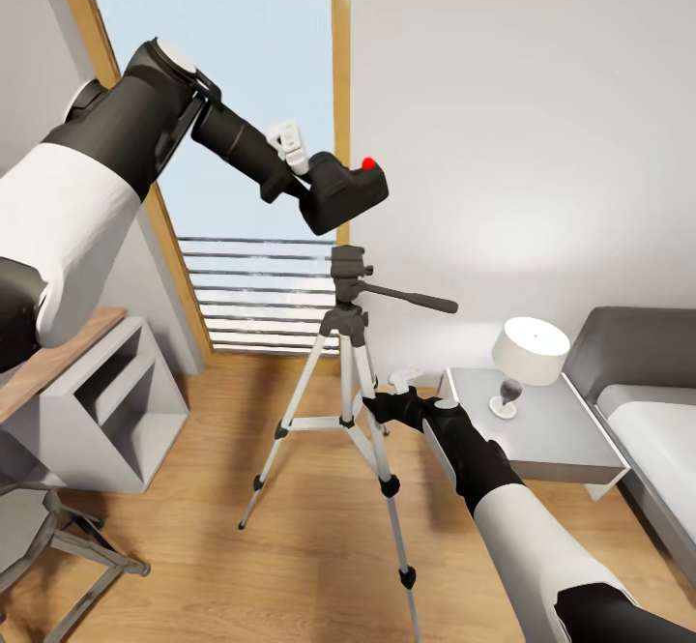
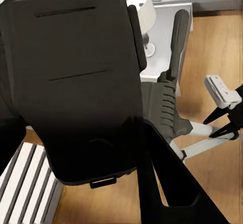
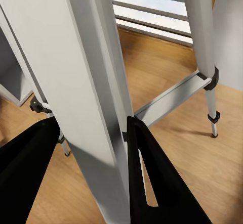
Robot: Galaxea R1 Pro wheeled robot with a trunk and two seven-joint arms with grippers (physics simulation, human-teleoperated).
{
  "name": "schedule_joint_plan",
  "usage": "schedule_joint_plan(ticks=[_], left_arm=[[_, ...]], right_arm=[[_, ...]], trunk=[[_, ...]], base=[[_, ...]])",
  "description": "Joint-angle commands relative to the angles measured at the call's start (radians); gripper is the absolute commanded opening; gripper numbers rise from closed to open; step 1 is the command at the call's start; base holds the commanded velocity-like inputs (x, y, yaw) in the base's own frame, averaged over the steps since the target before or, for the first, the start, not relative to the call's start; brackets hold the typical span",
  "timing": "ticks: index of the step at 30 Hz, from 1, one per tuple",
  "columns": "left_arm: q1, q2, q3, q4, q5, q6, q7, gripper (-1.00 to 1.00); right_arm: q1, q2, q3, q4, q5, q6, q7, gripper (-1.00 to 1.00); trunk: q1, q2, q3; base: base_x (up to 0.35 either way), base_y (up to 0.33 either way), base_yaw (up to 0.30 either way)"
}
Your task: Attach the digital camera to the camera tripod in the bedroom.
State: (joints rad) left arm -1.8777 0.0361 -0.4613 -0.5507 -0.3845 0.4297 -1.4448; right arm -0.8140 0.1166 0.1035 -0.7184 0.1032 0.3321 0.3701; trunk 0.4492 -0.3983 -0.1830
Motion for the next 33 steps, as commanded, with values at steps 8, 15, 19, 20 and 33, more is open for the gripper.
schedule_joint_plan(ticks=[8,15,19,20,33], left_arm=[[-0.001,-0.021,0.013,0.025,-0.008,0.006,-0.008,-1.0],[-0.007,-0.021,0.012,0.019,-0.023,0.006,-0.023,-1.0],[-0.016,-0.019,0.011,0.008,-0.04,-0.013,-0.041,-1.0],[-0.016,-0.019,0.011,0.007,-0.04,-0.023,-0.041,-1.0],[-0.017,-0.015,-0.001,0.039,-0.038,-0.154,-0.076,-1.0]], right_arm=[[-0.001,0.0,0.0,0.031,0.066,0.001,-0.014,-1.0],[-0.001,0.0,0.0,0.031,0.066,0.0,-0.016,-1.0],[-0.001,0.001,0.001,0.031,0.064,0.0,-0.017,-1.0],[-0.001,0.001,0.001,0.031,0.063,0.0,-0.017,-1.0],[-0.001,0.0,0.001,0.031,0.058,0.0,-0.019,-1.0]], trunk=[[0.001,-0.002,-0.002],[0.001,-0.002,-0.002],[0.001,-0.002,-0.002],[0.001,-0.002,-0.002],[0.001,-0.002,-0.002]], base=[[0.0,0.0,0.0],[0.0,0.0,0.0],[0.0,0.0,0.0],[0.0,0.0,0.0],[0.0,0.0,0.0]])
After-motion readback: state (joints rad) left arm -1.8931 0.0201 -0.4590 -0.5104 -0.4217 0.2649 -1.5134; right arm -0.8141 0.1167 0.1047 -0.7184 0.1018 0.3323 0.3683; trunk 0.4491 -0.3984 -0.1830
